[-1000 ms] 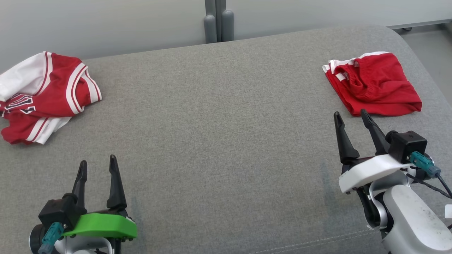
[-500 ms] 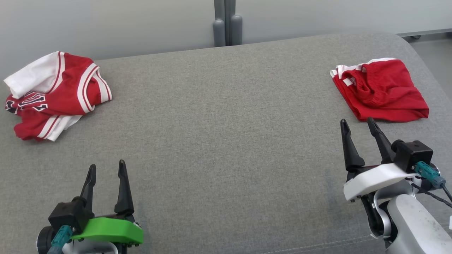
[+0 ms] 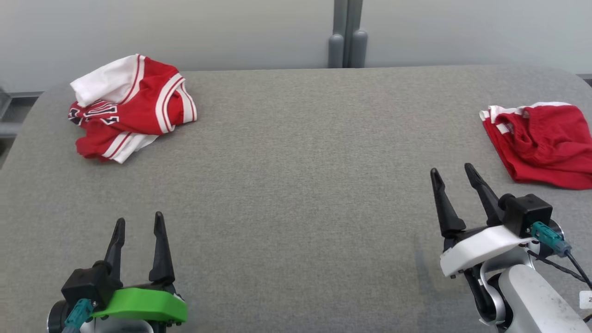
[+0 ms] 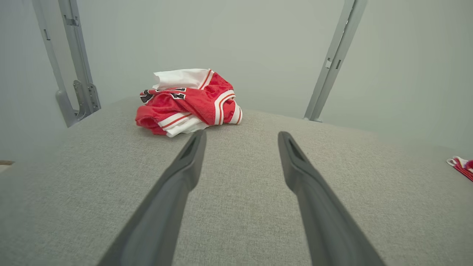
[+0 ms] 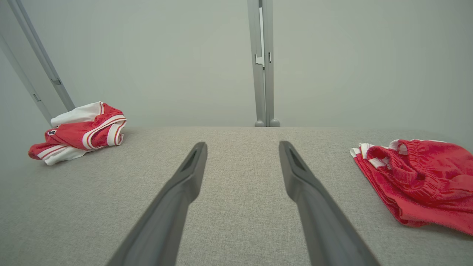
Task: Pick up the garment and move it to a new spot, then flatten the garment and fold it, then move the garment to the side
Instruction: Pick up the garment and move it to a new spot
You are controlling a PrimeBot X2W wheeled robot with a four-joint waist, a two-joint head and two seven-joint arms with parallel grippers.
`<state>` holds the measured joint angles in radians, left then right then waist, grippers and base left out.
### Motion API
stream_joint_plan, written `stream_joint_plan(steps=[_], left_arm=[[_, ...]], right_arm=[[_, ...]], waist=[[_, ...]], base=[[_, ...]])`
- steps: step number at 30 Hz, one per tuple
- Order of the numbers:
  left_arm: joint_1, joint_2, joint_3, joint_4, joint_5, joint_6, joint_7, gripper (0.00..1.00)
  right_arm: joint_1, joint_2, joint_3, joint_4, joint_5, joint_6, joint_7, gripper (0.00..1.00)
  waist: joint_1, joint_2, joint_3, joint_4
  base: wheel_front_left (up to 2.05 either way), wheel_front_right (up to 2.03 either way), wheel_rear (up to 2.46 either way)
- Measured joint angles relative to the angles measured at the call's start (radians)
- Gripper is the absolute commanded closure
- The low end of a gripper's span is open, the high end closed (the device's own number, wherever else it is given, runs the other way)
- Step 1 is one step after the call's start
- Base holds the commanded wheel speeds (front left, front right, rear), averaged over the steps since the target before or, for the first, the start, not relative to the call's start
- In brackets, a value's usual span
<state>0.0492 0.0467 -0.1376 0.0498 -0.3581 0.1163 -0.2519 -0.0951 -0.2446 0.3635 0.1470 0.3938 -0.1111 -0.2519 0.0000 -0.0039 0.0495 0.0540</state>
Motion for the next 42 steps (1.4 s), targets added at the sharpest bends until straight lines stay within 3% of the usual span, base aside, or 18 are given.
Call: stream_joint_plan(steps=[9,15,20,30,37,42], left_arm=[[0.035,0.000,0.030,-0.017,-0.009,0.007,0.000,0.00],[0.035,0.000,-0.017,-0.018,-0.017,0.007,0.000,0.00],[0.035,0.001,0.006,-0.036,-0.080,0.007,0.000,0.00],[-0.074,0.005,-0.011,-0.060,-0.039,0.007,0.001,0.00],[-0.285,0.087,-0.001,-0.064,0.006,0.006,0.098,0.00],[-0.422,0.114,0.043,-0.059,-0.001,0.006,0.168,0.00]], right_arm=[[0.000,0.002,0.024,-0.004,-0.016,0.015,0.000,0.00],[0.000,-0.004,-0.001,-0.015,-0.016,0.013,0.000,0.00],[-0.001,0.006,0.013,-0.018,-0.018,0.013,0.000,0.00],[-0.009,-0.011,-0.009,-0.044,-0.035,0.005,0.008,0.00],[-0.052,-0.039,-0.033,-0.088,-0.049,0.003,0.026,0.00],[-0.091,-0.049,-0.039,-0.121,-0.063,0.002,0.045,0.00]], waist=[[0.0000,0.0000,-0.007,0.115],[0.0000,0.0000,-0.007,0.207],[0.0000,0.0000,0.002,0.252],[0.0000,0.0000,0.041,0.222],[0.0000,0.0000,0.092,0.181],[0.0000,0.0000,0.129,0.152]], base=[[0.00,0.00,0.00],[0.00,0.00,0.00],[0.00,0.00,0.00],[0.00,0.00,0.00],[0.00,0.00,0.00],[0.00,0.00,0.00]])
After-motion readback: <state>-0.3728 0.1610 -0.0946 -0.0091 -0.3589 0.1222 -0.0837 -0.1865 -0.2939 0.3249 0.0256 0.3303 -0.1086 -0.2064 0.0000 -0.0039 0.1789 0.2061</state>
